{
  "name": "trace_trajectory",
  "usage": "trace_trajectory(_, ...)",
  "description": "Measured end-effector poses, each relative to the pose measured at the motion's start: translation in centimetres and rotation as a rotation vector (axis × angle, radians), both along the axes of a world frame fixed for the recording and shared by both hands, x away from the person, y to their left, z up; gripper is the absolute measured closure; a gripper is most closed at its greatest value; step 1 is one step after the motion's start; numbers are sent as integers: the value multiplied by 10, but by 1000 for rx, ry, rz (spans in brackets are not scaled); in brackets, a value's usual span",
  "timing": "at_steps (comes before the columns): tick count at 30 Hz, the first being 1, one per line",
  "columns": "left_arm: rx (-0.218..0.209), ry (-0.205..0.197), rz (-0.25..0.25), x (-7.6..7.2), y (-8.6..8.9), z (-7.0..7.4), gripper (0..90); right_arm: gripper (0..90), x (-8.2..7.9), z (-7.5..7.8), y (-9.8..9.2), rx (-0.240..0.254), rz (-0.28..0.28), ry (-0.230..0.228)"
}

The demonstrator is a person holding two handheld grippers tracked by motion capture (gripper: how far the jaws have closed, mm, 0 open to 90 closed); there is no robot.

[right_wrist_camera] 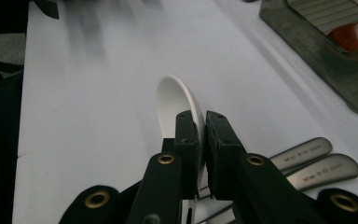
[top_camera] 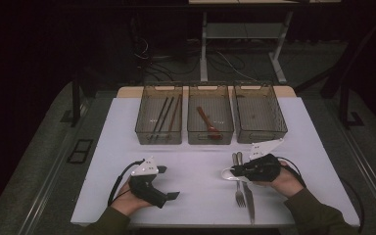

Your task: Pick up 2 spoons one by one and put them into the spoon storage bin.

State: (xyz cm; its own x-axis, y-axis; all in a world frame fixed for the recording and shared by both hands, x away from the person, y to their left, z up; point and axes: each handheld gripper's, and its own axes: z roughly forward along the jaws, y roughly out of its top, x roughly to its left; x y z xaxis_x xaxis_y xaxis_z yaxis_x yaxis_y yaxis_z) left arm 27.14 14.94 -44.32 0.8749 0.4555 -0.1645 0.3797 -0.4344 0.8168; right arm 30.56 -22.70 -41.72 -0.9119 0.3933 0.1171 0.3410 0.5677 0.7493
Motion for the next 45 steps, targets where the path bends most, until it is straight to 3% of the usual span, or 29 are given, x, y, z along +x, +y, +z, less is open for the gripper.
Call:
trace_trajectory(11,-1,-5,0,0,0,1,0,837,12,9,-3,28,-80,-22)
trace_trajectory(31,-6,-2,3,0,1,0,0,837,57,45,2,97,-198,-84)
trace_trajectory(38,-11,3,0,1,1,0,0,837,74,62,12,128,-211,-121)
trace_trajectory(45,-18,5,1,1,1,0,0,838,98,72,30,117,-223,-129)
